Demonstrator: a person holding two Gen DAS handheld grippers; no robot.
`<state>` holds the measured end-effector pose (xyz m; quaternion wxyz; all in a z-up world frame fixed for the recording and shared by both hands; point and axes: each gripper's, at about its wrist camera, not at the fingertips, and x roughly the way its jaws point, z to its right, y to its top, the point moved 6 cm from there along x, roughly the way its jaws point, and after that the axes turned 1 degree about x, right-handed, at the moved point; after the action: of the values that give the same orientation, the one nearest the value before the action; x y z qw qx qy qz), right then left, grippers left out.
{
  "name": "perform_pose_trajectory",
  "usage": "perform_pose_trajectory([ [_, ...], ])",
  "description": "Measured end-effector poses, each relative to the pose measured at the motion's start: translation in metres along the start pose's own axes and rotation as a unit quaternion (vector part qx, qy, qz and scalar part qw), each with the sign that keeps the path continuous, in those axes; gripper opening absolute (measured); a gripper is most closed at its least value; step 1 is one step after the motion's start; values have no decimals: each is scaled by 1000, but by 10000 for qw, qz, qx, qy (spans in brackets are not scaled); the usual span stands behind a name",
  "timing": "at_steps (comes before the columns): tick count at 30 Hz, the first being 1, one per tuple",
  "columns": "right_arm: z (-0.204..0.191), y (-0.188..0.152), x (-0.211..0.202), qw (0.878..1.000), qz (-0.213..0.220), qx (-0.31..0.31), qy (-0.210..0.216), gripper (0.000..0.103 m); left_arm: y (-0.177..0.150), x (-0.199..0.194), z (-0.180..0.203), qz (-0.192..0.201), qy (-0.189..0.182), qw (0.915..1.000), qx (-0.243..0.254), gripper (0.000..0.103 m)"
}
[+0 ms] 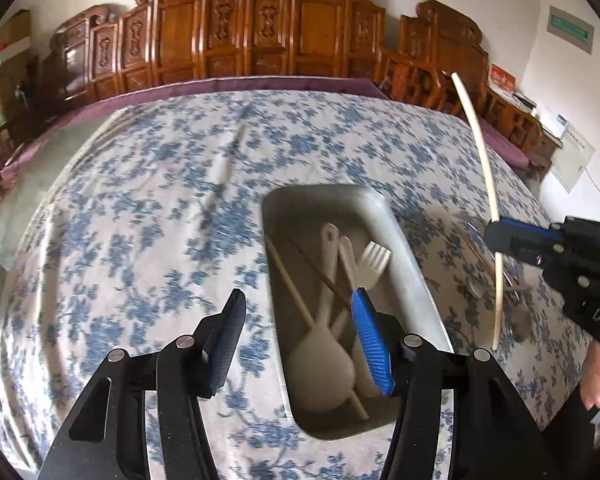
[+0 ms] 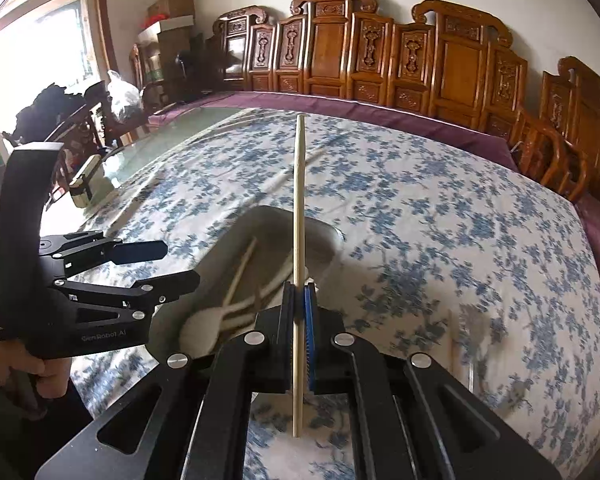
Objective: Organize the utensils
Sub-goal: 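Lower the chopstick into the grey tray and open the right tool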
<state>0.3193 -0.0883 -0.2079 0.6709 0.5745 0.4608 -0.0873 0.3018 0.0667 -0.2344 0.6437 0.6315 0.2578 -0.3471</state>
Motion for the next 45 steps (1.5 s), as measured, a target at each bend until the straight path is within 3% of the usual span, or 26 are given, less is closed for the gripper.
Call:
perform_pose_trajectory([
  [6,-20,9,18,9998,26,47,182,6,6,-8,-26,116,287,9994,-153,60],
  [15,-38,19,55,9994,-14,19,354,6,10,-8,-50,192,409,9980,-433,66],
  [23,-44,-8,77,9976,-444,21,531,6,11,-9,-53,213,438,9977,-476,66],
  [36,-46,-31,87,9950,-858,-22,505,6,13,-13,-46,342,325,9976,-504,66],
  [45,-41,-28,70,9961,-668,-88,574,7,13,-13,-37,355,225,9979,-491,66],
])
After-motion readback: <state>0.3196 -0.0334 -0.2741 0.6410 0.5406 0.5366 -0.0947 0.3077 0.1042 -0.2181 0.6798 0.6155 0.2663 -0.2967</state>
